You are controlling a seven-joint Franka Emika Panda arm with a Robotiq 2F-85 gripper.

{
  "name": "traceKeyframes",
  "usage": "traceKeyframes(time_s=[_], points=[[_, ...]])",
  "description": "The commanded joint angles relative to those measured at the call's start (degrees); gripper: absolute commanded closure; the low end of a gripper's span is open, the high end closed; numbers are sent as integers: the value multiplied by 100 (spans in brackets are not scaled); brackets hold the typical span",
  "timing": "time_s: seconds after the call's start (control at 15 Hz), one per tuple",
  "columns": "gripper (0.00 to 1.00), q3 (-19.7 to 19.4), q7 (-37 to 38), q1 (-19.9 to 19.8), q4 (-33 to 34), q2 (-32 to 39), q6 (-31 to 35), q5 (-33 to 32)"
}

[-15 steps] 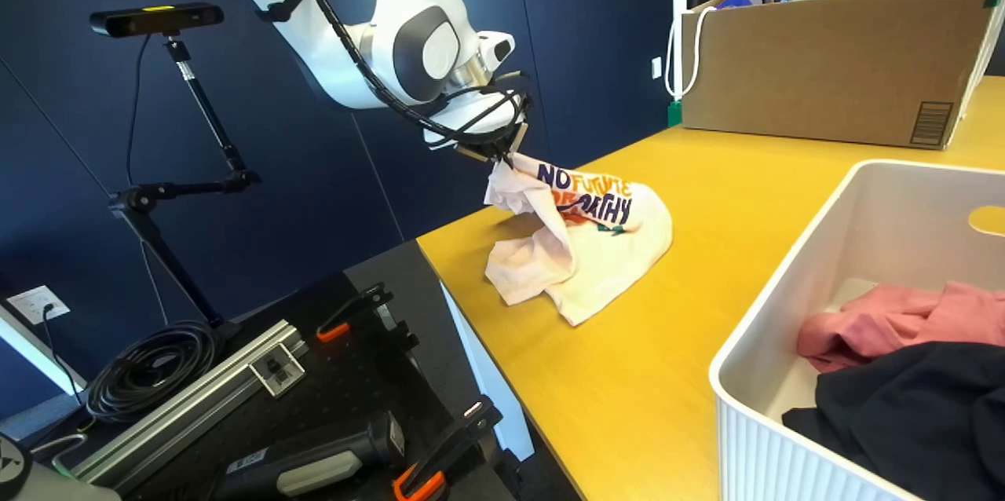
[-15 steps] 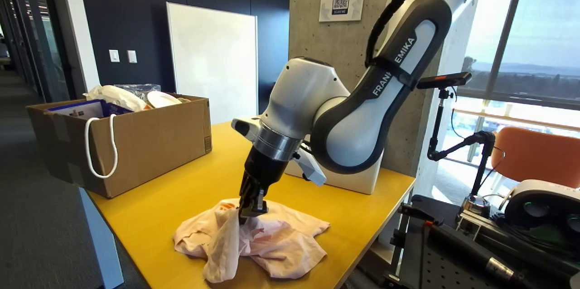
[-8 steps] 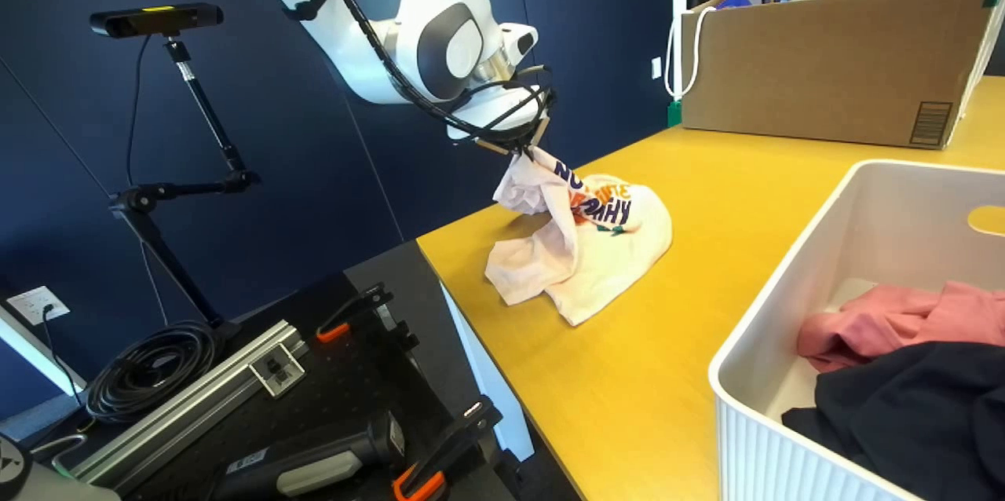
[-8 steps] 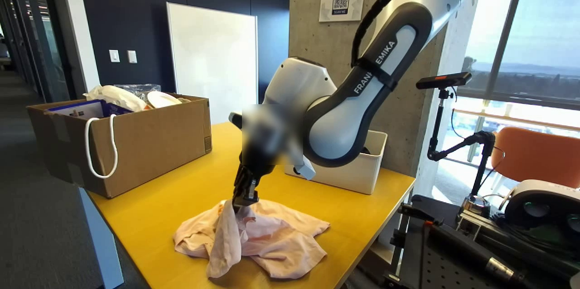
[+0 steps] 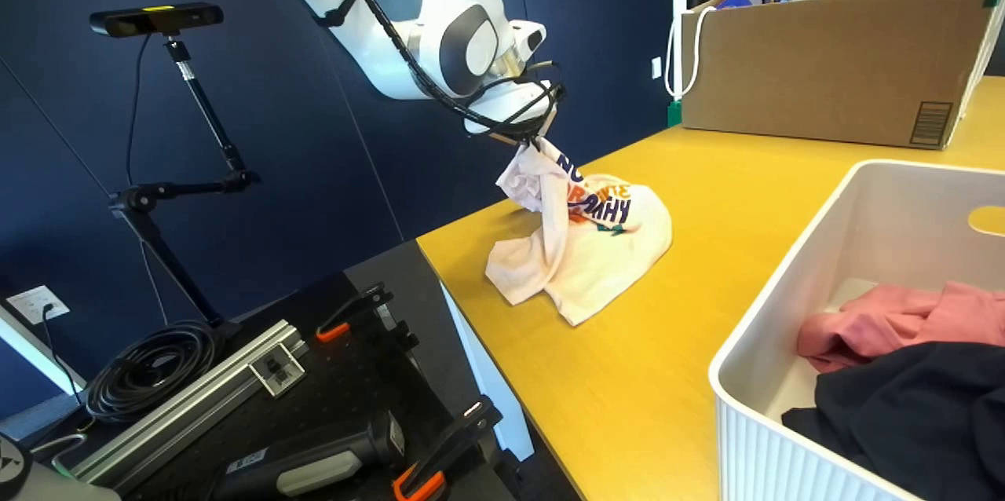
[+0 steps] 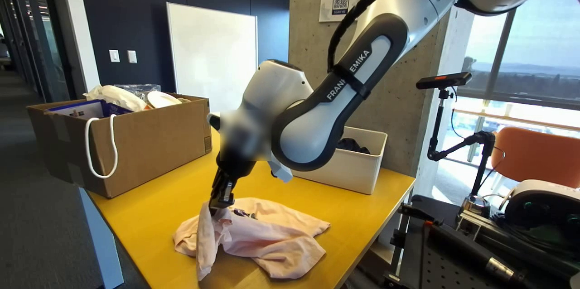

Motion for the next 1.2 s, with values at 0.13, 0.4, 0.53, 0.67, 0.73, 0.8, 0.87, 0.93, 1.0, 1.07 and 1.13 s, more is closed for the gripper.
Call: traceKeyframes(time_s=[0.13,0.4,0.53,0.67,0.73,0.8,0.87,0.93,1.0,1.07,1.13], points=[[99,22,-92,212,554,361,-239,73],[56,-9,38,227,477,238,-308,137],[41,-65,171,238,304,48,-363,215],[28,-69,304,200,96,-154,-546,349],[19,-64,382,180,-19,-252,-697,444],[13,-59,445,164,-146,-362,-868,527],[5,-154,590,230,-340,-509,-974,569],[1,-225,710,280,-491,-621,-1086,601],[0,-312,844,332,-707,-775,-1215,615],[0,-354,938,345,-883,-892,-1305,634],[0,-487,1124,435,-1035,-1009,-1401,597]])
